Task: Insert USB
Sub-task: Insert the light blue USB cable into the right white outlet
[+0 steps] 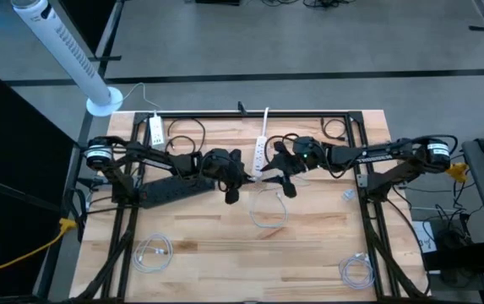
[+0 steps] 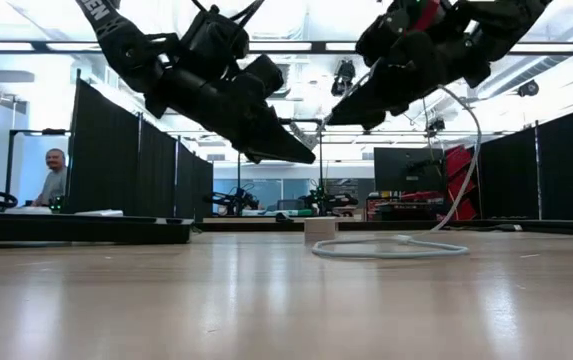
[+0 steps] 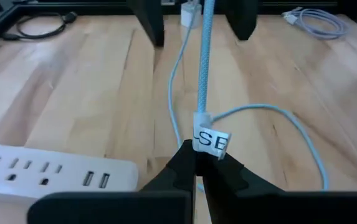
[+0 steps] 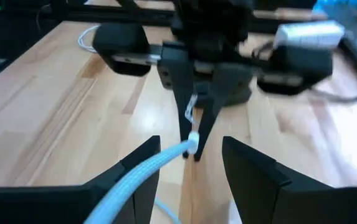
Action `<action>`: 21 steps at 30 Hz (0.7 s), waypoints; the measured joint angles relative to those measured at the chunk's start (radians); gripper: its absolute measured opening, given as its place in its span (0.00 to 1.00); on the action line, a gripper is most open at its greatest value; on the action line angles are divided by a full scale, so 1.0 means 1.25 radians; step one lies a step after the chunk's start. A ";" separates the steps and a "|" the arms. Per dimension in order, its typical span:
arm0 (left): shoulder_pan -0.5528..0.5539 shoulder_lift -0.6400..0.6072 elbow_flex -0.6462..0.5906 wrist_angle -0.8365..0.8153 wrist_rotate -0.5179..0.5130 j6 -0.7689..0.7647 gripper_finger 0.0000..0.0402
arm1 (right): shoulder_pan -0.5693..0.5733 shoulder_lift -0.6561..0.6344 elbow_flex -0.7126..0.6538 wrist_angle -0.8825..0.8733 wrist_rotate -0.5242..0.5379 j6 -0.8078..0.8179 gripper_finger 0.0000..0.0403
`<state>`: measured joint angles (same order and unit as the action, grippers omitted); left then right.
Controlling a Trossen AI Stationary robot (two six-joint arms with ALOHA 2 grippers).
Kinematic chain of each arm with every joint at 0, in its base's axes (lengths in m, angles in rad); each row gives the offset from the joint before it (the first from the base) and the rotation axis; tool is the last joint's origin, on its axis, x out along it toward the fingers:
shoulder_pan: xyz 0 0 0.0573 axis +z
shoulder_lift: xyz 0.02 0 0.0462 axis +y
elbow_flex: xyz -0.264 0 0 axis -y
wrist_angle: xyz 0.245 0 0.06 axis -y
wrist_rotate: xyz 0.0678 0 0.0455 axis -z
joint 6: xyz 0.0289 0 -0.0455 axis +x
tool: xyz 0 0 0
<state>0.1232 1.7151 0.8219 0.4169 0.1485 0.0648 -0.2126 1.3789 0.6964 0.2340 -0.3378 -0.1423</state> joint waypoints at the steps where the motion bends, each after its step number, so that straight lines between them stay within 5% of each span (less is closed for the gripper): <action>1: 0.000 0.000 0.000 0.000 -0.002 0.003 0.01 | 0.000 0.005 0.000 -0.004 0.000 0.007 0.38; 11: -0.001 0.000 0.000 0.008 -0.130 0.005 0.01 | 0.000 0.067 -0.001 0.014 0.081 0.123 0.38; 21: -0.004 0.000 0.000 0.007 -0.118 0.003 0.01 | 0.002 0.125 -0.001 0.145 0.104 0.085 0.33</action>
<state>0.1184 1.7149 0.8219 0.4259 0.0012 0.0681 -0.2096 1.5349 0.6956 0.4151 -0.2075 -0.0364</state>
